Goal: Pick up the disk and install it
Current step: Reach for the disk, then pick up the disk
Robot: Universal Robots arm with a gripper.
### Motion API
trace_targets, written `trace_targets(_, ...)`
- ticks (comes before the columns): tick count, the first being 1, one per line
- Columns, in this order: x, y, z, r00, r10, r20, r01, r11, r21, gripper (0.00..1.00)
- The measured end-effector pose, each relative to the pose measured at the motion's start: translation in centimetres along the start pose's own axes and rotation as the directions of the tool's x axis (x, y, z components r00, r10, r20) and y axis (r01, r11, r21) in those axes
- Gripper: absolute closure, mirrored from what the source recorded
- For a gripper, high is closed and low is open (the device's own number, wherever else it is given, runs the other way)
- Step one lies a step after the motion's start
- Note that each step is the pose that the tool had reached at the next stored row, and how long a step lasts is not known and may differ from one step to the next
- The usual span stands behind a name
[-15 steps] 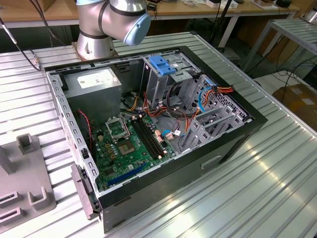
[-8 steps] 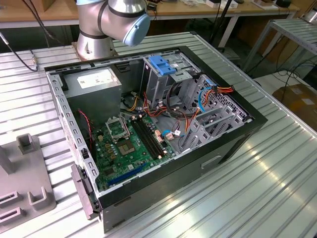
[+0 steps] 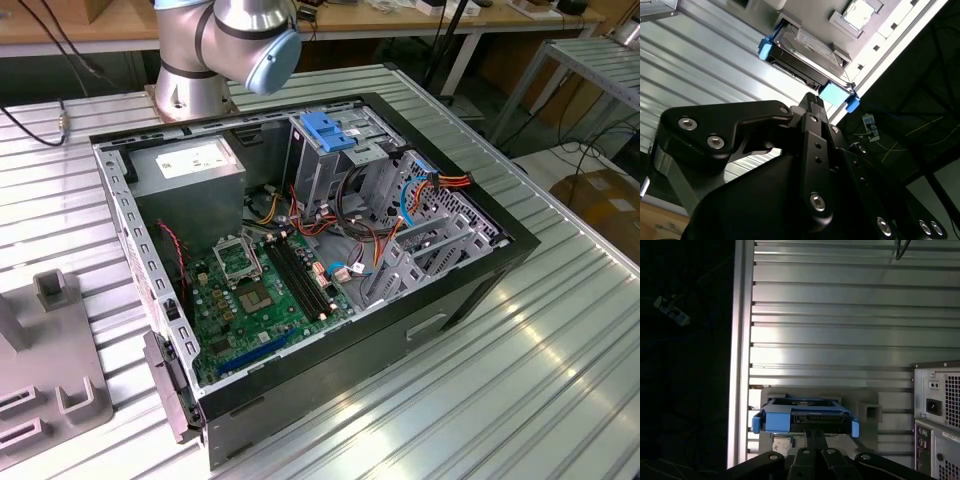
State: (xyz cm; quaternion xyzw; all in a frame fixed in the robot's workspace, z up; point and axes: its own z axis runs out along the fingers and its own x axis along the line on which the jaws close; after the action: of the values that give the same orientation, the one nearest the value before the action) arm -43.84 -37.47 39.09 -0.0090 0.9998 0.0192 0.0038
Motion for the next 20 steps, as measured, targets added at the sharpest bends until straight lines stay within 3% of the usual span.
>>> trace_targets(5, 2.25, 0.04, -0.03, 1.0000, -0.001, -0.0026, 0.001, 1.0000, 0.0001, 0.90)
trace_targets(20, 2.38, 0.04, -0.02, 1.0000, -0.001, -0.0026, 0.001, 1.0000, 0.0000, 0.90)
